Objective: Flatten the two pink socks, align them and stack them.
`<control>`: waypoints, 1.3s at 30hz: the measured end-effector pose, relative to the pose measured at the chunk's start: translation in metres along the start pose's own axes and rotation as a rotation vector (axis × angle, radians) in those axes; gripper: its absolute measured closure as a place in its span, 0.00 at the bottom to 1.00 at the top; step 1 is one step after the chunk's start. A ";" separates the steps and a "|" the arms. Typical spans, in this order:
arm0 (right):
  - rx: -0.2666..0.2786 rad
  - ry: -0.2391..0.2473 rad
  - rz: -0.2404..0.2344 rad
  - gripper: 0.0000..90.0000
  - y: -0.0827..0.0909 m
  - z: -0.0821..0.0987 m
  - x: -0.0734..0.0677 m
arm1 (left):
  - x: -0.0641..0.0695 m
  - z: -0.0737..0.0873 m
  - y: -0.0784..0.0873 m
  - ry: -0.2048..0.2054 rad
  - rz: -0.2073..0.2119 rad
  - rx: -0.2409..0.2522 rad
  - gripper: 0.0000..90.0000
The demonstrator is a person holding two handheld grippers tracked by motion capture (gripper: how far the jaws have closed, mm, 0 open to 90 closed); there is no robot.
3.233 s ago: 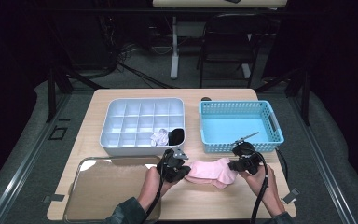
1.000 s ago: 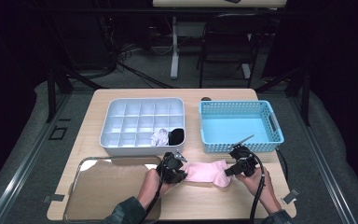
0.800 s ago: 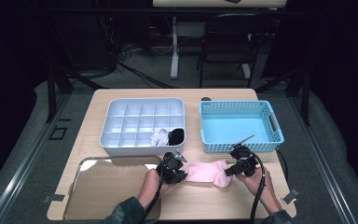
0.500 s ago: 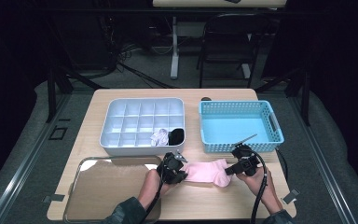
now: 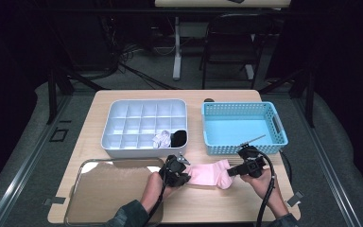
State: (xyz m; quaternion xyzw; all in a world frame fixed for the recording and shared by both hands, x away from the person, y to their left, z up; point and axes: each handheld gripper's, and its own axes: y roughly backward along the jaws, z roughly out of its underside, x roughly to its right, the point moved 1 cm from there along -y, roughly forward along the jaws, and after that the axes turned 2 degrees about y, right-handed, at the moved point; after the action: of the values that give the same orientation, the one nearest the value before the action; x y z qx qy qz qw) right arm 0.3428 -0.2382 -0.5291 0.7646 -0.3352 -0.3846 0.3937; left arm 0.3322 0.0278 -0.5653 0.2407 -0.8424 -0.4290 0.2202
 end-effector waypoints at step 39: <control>0.073 0.031 -0.098 0.90 0.011 -0.007 -0.009 | -0.009 -0.006 -0.009 0.077 0.025 0.036 0.81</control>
State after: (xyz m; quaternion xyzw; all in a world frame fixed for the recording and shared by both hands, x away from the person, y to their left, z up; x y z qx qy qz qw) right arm 0.3420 -0.2338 -0.5142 0.8000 -0.3051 -0.3789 0.3513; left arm 0.3442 0.0250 -0.5711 0.2506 -0.8437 -0.4015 0.2535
